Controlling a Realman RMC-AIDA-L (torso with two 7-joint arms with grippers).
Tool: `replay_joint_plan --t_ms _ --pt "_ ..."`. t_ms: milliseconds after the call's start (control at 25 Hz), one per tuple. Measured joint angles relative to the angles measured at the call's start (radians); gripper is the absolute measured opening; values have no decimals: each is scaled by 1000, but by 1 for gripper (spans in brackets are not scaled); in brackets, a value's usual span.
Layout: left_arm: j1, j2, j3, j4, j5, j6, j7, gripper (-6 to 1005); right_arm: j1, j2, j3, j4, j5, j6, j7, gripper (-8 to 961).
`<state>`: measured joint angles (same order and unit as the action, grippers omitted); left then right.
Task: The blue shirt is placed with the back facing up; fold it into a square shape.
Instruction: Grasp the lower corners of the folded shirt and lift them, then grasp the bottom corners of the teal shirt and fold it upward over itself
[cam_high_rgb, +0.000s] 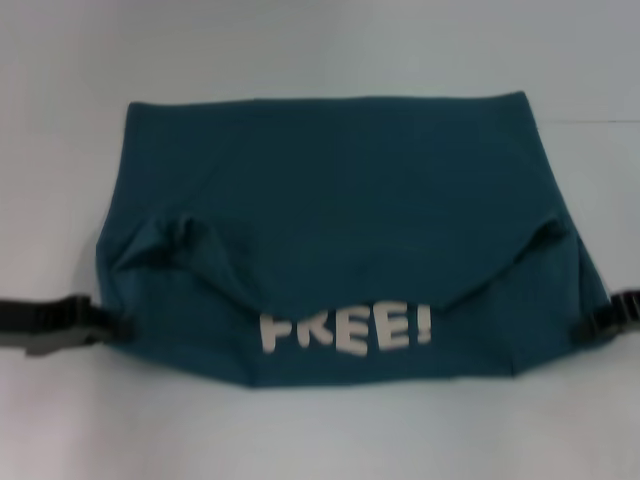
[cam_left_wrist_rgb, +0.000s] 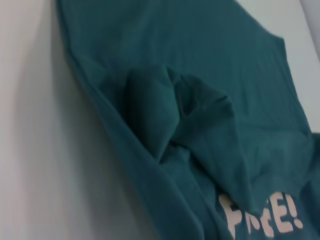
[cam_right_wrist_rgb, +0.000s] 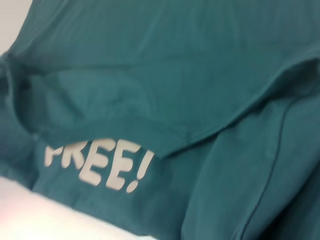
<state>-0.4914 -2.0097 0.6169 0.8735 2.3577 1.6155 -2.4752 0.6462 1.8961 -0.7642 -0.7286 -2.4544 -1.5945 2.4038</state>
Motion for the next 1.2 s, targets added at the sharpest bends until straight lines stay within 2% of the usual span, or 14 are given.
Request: replay_joint_plan --t_ms 120,320,640,760,800,840,920,1080,1200 --pt "30 0 -6 50 34 99 -2 26 -19 -7 -7 -2 -6 -91 -21 72" --pt "80 -15 -19 119 63 220 7 26 -51 -8 -2 -12 -35 -197 -57 79" --pt "125 -22 -40 150 131 305 44 26 -85 -17 14 -2 -38 -232 -95 90" --pt "102 -19 -62 141 122 294 70 26 -77 -21 75 -3 -34 -227 -108 94" --pt "81 -16 -80 132 118 286 79 26 -60 -24 131 -5 -32 -212 -109 95" --pt "67 -13 -92 126 114 278 85 26 -60 -24 131 -5 -32 -212 -109 97" --pt "17 -3 -130 93 110 239 88 26 -37 -28 196 -6 -30 -183 -102 99" --pt "-64 18 -159 22 108 134 60 26 8 -24 288 -2 -25 -84 -71 105" --pt "-108 28 -155 -13 111 55 21 26 36 -20 305 0 -7 26 -25 109"
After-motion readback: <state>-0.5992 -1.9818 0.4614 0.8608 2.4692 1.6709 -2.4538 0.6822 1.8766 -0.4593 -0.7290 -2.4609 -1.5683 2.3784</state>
